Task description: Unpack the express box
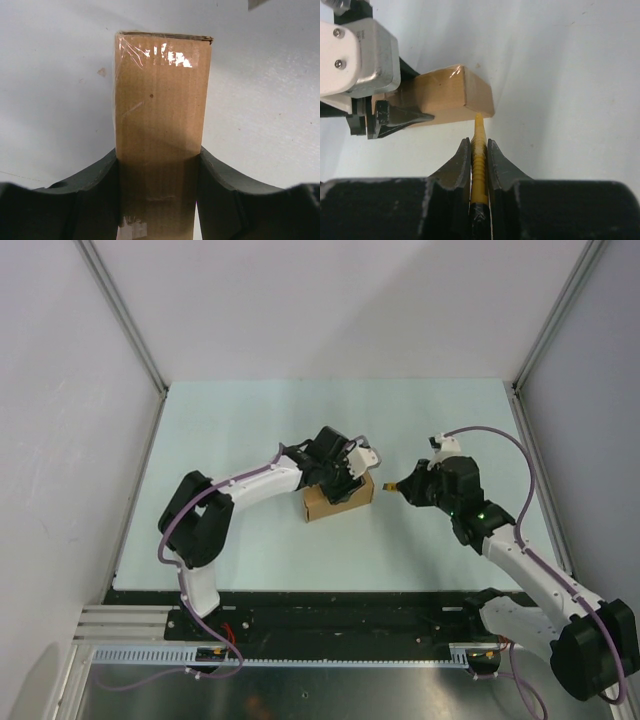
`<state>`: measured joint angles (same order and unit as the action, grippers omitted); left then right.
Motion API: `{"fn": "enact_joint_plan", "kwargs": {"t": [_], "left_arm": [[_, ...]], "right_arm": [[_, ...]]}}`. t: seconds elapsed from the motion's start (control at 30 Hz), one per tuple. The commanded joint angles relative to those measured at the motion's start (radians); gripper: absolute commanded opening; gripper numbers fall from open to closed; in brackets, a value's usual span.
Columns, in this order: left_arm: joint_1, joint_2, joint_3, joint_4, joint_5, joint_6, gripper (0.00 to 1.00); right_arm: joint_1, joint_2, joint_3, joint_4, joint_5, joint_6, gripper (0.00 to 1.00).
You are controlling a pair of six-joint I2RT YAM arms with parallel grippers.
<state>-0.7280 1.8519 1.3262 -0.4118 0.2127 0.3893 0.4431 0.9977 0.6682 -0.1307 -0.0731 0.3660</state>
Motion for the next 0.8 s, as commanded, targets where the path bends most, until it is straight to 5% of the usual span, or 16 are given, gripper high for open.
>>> {"fn": "enact_joint_plan", "kwargs": {"t": [0.0, 0.23, 0.33, 0.43, 0.6, 0.77], "left_arm": [[0.007, 0.047, 0.037, -0.059, -0.062, -0.017, 0.32], [0.001, 0.001, 0.117, -0.056, -0.026, -0.009, 0.53], [-0.001, -0.016, 0.131, -0.056, -0.003, 0.002, 0.69], [0.001, -0.039, 0.126, -0.056, 0.039, 0.014, 1.0], [0.001, -0.071, 0.104, -0.051, 0.082, 0.02, 1.0], [-0.001, -0.137, 0.091, -0.033, 0.073, 0.007, 1.0]], "right_arm": [[-0.037, -0.024, 0.002, 0.016, 0.01, 0.014, 0.0], [-0.066, 0.081, 0.002, 0.045, 0.067, 0.053, 0.0], [-0.086, 0.136, 0.002, 0.062, 0.072, 0.066, 0.0], [-0.116, 0.194, 0.002, 0.078, 0.096, 0.085, 0.01], [-0.17, 0.281, 0.004, 0.118, 0.082, 0.109, 0.04], [-0.207, 0.328, 0.004, 0.12, 0.045, 0.137, 0.19]]}}
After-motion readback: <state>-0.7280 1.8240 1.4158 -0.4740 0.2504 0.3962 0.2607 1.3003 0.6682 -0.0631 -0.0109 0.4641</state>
